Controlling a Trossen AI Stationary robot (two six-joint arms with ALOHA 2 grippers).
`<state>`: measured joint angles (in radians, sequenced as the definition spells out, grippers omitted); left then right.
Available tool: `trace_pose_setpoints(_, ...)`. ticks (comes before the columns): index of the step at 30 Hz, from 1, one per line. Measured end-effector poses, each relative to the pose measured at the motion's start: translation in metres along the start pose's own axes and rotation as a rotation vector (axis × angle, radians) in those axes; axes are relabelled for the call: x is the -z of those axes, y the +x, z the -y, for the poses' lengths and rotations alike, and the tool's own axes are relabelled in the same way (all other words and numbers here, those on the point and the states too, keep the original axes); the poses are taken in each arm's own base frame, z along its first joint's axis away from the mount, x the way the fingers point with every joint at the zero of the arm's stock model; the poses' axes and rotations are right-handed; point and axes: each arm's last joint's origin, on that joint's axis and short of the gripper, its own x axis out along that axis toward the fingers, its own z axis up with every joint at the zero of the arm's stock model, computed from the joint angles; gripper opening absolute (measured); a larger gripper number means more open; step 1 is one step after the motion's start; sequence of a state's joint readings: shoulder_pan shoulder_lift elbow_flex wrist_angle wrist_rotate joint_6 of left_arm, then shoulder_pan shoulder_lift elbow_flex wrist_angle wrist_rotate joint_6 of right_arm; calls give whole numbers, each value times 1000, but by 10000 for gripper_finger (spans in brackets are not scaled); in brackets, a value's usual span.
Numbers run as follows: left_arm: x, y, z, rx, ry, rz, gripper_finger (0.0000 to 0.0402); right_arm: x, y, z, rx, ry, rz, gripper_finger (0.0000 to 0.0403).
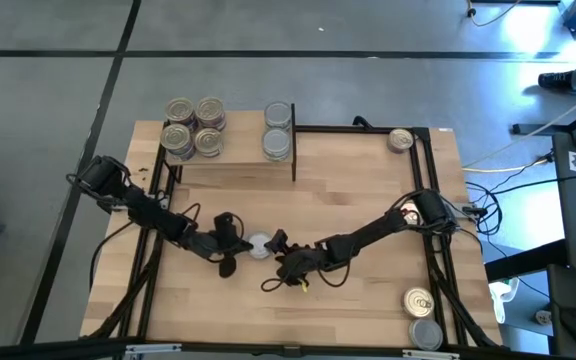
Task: Stack canned seafood by type on shelf
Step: Put the green tuna can on the shelf
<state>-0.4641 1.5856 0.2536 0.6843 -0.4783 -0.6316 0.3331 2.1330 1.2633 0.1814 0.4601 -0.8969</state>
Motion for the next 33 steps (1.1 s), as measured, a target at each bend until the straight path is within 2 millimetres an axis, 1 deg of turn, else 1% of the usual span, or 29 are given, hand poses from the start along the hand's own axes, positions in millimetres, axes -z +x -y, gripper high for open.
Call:
trace_pose_setpoints(10,5,-5,-7,16,-54,30,4,17,10,13,1,1,-23,335)
trace_pose_setpoints(12,5,-6,-8,13,-59,33,4,19,13,11,-19,-1,-7,335)
trace_pose_setpoints(18,5,-6,-8,15,-61,36,3,20,24,5,9,-84,13,335)
trace_pose_setpoints(22,5,-6,-8,15,-60,36,3,19,27,4,25,-128,24,335)
trace_pose_setpoints(26,5,-6,-8,12,-59,39,3,19,29,7,10,-130,45,335)
trace_pose_setpoints(33,5,-6,-8,8,-60,41,2,29,34,13,-13,-98,60,335)
